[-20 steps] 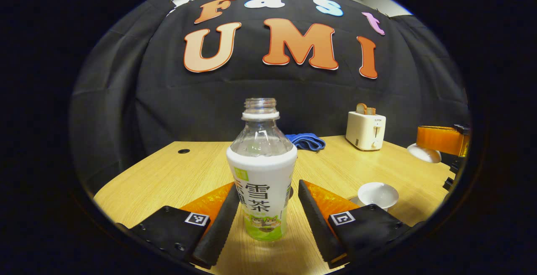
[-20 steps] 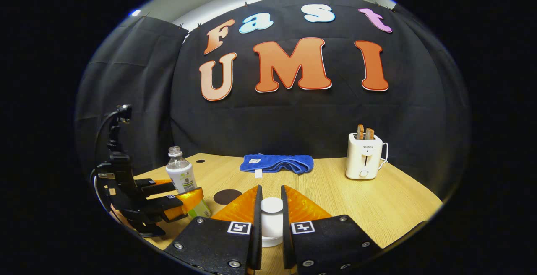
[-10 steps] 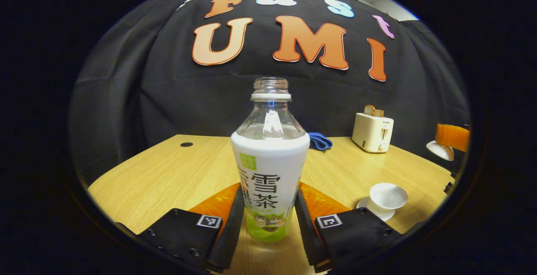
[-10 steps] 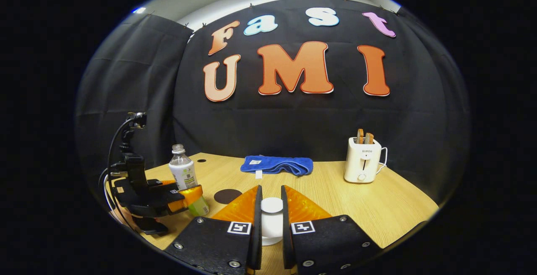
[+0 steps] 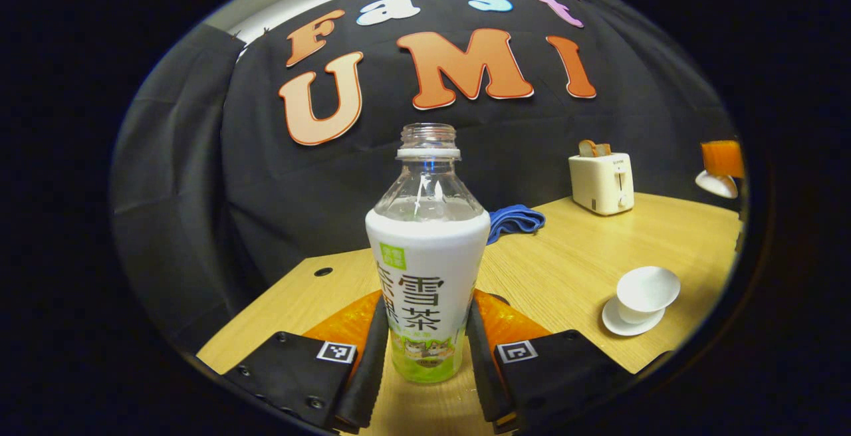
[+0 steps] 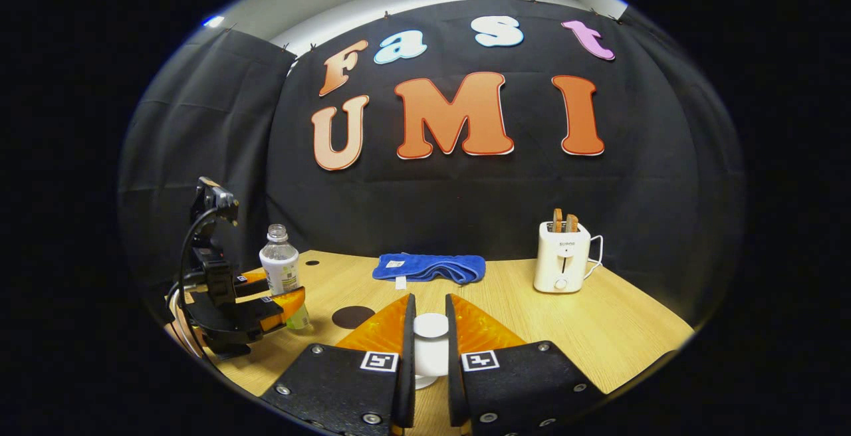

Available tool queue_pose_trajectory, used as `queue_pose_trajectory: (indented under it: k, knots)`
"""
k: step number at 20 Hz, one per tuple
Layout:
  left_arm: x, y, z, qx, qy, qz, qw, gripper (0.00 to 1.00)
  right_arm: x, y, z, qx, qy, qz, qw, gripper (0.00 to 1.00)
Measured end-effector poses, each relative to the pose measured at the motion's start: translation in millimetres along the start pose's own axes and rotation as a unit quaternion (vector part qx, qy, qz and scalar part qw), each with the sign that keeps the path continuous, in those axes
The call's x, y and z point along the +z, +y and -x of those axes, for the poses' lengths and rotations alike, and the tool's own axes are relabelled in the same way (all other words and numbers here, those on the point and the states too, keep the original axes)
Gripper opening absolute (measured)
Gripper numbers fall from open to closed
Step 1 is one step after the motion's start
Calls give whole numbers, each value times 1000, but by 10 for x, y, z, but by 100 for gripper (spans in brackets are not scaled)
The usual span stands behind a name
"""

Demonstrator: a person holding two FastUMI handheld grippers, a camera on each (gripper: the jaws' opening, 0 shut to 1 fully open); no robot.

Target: Open the teacup lid with one hand, grasp the water bottle and pour water into the teacup with the other hand; after pouring, place the water bottle on the coaster and then close the teacup lid.

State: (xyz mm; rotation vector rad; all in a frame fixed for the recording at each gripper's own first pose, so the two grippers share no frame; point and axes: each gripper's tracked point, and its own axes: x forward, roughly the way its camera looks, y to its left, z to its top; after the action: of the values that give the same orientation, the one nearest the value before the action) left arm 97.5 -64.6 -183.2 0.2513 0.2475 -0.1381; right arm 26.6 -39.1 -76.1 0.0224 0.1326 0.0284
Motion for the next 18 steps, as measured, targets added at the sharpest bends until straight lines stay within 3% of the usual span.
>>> queue_pose_trajectory:
  k: [4, 9, 13, 18]
  knots:
    - [53, -58, 38, 8, -12, -90, 996, 63, 40, -23, 9, -4, -5, 3, 1000, 20]
    - [91, -233, 76, 2, -21, -184, 983, 62, 119, -44, 11, -5, -11, 4, 1000, 20]
    - [100, -362, 101, -14, -24, -253, 967, 61, 256, -96, 37, -4, -22, 10, 1000, 20]
    - [51, -492, 46, -29, -17, -346, 938, 63, 204, -225, 33, -11, -15, 3, 1000, 20]
